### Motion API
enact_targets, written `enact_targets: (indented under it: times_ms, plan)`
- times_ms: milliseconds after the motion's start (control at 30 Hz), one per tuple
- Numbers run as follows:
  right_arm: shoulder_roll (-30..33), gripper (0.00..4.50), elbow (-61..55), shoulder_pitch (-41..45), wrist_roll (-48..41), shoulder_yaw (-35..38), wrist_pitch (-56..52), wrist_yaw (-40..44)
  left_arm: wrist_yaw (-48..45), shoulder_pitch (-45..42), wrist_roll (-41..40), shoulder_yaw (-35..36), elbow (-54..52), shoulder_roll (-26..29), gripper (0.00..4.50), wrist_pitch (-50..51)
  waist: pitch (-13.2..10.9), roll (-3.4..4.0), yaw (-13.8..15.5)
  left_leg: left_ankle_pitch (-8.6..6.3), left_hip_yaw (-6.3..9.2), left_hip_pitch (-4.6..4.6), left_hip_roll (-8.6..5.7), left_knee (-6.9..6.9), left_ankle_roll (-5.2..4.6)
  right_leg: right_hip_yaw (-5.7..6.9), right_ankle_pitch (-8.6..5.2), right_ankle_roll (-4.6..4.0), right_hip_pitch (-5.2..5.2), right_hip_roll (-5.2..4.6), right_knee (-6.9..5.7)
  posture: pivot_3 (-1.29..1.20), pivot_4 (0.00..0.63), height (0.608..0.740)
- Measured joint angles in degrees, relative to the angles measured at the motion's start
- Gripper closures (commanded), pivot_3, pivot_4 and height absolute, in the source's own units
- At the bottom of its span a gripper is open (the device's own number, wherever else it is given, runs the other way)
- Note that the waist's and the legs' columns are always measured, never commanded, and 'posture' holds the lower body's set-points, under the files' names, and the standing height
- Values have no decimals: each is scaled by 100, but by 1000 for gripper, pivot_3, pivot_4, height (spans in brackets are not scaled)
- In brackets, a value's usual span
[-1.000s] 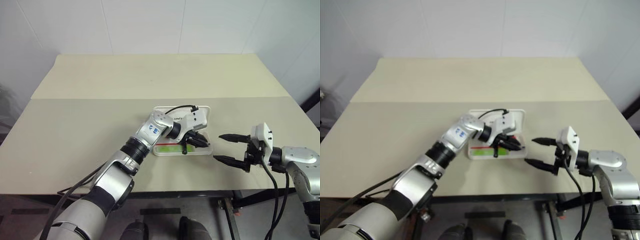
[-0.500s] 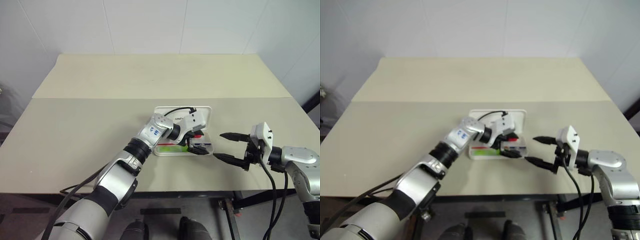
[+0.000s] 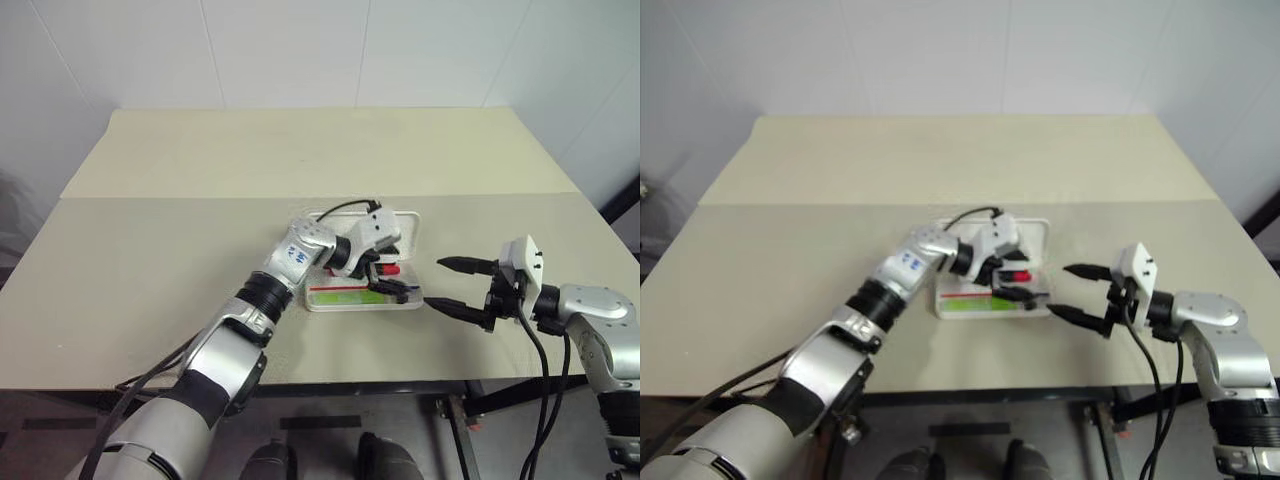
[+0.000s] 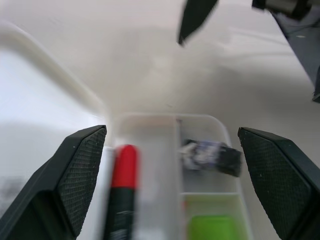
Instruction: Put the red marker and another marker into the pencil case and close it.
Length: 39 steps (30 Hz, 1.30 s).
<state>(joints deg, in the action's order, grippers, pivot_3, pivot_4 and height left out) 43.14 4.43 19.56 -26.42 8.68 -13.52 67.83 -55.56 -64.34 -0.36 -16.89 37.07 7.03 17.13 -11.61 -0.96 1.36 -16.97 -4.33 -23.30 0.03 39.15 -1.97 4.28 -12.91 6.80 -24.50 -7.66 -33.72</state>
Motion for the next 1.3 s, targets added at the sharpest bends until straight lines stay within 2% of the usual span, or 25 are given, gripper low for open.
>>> enact_targets:
  times_ms: [200, 500, 867, 1067, 1300]
  plan:
    - [-205, 0, 154, 32, 181, -263, 167, 16, 17, 692, -1, 59, -828, 537, 21, 321, 1, 2, -9, 1, -2, 2, 0, 0, 2, -2, 0, 0, -1, 0, -6, 0, 150, 740]
    - [-780, 0, 537, 189, 591, -549, 605, -373, -13, 1039, -461, 586, -2535, 1129, 21, 848, 1, 3, -24, 3, -3, 6, 1, 2, 5, -8, 0, 0, 1, 2, -10, 0, 150, 740]
    - [-1021, 0, 1553, 703, 1066, -618, 1129, -756, 41, 1373, -765, 982, -3214, 1970, 21, 1303, 1, 4, -64, 5, -5, 8, 0, 2, 6, -12, 1, 0, 1, 3, -13, 0, 150, 740]
    - [-830, 0, 1685, 735, 1113, -597, 1251, -596, 88, 1674, -875, 1246, -3418, 2470, 21, 1420, 0, 4, -119, 5, -5, 7, 0, -1, 6, -13, 1, 0, 1, 3, -10, 0, 150, 740]
    - [-674, 0, 1409, 725, 776, -369, 1022, -382, 269, 1795, -949, 1447, -3413, 2574, 21, 1317, 0, 5, -143, 6, -6, 10, 3, -1, 8, -14, 1, 0, 1, 4, -16, 0, 150, 740]
